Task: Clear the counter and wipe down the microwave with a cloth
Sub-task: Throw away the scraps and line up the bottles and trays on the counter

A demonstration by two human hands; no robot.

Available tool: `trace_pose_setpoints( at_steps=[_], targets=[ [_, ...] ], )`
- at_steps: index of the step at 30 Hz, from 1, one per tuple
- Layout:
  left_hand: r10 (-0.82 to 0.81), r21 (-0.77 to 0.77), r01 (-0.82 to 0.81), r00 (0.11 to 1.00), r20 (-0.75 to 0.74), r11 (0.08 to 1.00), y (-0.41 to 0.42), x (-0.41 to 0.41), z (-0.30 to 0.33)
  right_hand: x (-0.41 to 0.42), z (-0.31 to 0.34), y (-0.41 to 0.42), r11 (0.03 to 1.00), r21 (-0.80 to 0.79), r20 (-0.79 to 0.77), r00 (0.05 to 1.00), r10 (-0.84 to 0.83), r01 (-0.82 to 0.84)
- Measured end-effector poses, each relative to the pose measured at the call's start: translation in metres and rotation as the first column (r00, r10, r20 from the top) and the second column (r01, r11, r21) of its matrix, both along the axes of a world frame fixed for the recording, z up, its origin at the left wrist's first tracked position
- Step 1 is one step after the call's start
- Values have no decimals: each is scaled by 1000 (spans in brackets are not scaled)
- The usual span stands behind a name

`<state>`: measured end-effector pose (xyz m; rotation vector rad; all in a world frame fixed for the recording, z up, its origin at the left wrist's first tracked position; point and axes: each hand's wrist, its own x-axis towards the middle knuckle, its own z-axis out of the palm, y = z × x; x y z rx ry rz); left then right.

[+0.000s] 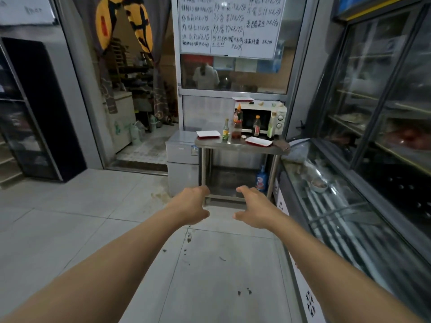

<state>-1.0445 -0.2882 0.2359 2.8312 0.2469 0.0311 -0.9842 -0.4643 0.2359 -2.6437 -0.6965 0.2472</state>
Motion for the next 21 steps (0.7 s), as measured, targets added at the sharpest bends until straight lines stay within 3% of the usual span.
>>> trace_pose_setpoints(
  at_steps=[7, 21],
  targets=[
    [-6, -10, 6, 1000, -11, 1000, 18, 107, -1, 103, -1, 16, 1000, 13, 0, 1000, -3, 3],
    [-169, -9, 169, 985, 38, 986, 96, 387, 14, 350, 17, 90, 989, 51, 27, 990, -139, 137]
  ],
)
